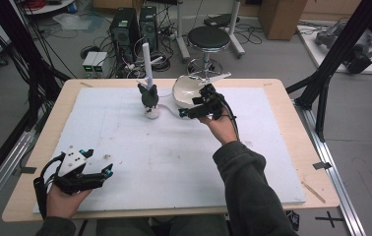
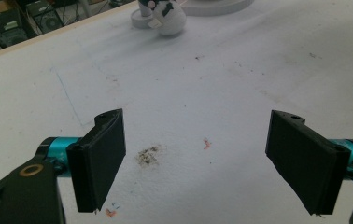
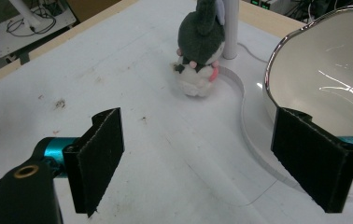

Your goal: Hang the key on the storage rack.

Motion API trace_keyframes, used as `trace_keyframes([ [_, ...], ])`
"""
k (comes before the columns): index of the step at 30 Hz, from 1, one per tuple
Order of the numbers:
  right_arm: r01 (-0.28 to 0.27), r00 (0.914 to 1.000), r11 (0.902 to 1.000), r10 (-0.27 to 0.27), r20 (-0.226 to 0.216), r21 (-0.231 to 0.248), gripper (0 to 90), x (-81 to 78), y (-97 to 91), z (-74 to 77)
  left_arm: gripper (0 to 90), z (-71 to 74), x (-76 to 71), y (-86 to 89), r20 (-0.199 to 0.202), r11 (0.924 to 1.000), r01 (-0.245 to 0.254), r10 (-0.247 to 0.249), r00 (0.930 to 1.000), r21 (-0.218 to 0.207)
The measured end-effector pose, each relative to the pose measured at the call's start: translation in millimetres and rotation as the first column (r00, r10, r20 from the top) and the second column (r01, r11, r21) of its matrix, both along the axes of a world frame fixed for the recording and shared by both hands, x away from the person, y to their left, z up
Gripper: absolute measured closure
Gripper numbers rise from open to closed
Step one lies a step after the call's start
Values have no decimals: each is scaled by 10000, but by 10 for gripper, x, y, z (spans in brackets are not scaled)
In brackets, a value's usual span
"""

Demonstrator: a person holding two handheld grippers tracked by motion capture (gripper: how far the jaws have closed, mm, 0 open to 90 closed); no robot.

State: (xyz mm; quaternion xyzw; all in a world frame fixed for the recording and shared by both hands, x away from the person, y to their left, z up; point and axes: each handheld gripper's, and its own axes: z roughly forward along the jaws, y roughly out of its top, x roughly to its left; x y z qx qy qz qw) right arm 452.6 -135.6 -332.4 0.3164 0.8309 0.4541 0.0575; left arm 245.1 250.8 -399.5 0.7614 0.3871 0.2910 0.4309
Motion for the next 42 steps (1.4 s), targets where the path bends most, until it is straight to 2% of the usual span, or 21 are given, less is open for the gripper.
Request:
trace_keyframes([
  [25, 253, 9997, 9995, -254, 50, 193, 146, -166, -255, -93, 205, 2, -11, -2, -11, 10000, 13, -12, 10000, 53],
  [42, 315, 9991, 9993, -321, 282, 218, 131, -291, -373, -131, 205, 5, -10, -1, -61, 10000, 43, -43, 10000, 39],
])
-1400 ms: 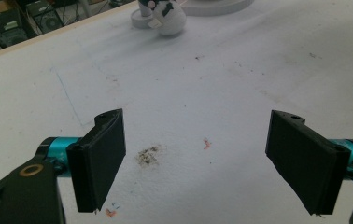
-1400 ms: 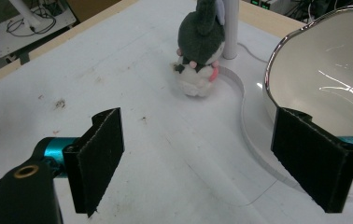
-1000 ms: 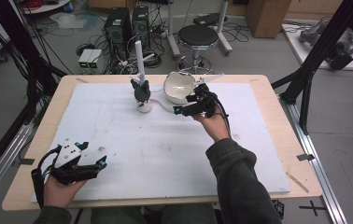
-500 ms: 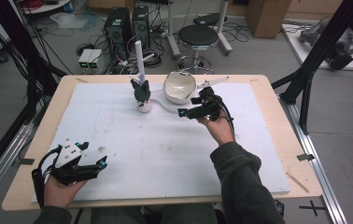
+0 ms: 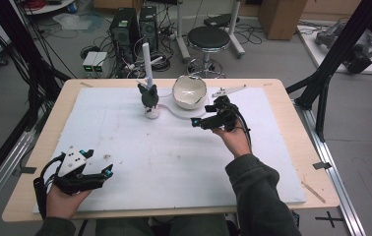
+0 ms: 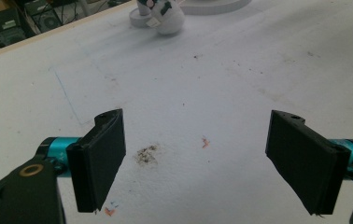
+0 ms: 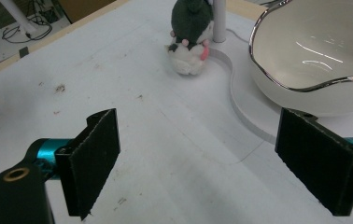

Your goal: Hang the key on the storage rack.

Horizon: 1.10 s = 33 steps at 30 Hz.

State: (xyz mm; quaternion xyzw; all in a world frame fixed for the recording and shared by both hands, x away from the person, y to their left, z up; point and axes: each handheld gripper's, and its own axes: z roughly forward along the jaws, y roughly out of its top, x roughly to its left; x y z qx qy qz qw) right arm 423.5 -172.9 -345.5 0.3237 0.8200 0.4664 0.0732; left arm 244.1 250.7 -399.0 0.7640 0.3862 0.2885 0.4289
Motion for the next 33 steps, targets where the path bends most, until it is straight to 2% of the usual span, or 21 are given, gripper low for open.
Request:
trace_keyframes([
  [18, 38, 9998, 10000, -38, 195, -8, 124, -177, -144, -68, 205, -4, 13, -9, -55, 10000, -30, 30, 10000, -54],
  [33, 209, 9992, 9997, -214, 329, 147, 122, -345, -313, -134, 204, 6, 18, -51, -161, 9997, 181, -184, 9997, -136],
])
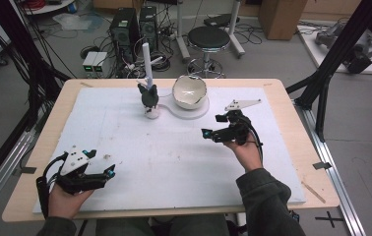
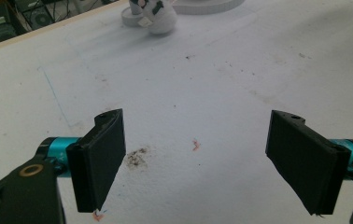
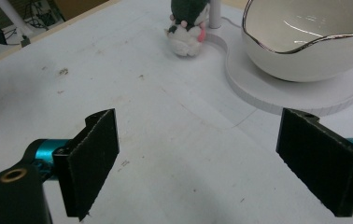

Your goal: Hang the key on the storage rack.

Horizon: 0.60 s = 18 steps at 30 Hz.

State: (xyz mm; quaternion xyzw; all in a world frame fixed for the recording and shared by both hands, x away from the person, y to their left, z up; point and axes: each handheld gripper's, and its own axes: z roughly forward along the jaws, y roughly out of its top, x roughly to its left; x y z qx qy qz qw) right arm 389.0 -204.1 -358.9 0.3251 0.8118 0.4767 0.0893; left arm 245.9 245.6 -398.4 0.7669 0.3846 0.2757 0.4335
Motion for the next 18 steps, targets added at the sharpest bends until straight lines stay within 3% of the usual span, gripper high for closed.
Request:
trace_keyframes([
  [18, 105, 9997, 9999, -102, 222, -96, 120, -152, -140, -46, 204, -1, -15, -32, -42, 10000, 42, -42, 10000, 21],
])
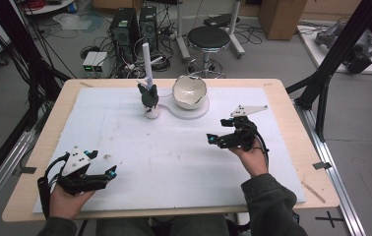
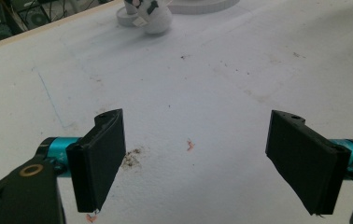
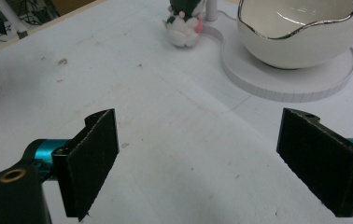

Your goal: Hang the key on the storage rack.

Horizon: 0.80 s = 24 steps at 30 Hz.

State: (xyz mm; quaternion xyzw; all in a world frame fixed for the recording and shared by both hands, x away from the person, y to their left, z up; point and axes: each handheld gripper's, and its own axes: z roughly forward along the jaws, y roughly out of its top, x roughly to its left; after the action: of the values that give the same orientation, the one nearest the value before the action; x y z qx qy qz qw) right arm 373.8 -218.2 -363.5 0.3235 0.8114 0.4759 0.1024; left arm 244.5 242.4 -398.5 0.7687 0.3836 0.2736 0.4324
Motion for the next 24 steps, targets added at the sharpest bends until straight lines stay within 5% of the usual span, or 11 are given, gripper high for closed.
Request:
trace_keyframes([
  [24, 421, 9991, 9991, -421, -46, 53, 120, -225, -335, -243, 205, -37, 9, 3, -252, 9999, 104, -105, 9996, -45],
])
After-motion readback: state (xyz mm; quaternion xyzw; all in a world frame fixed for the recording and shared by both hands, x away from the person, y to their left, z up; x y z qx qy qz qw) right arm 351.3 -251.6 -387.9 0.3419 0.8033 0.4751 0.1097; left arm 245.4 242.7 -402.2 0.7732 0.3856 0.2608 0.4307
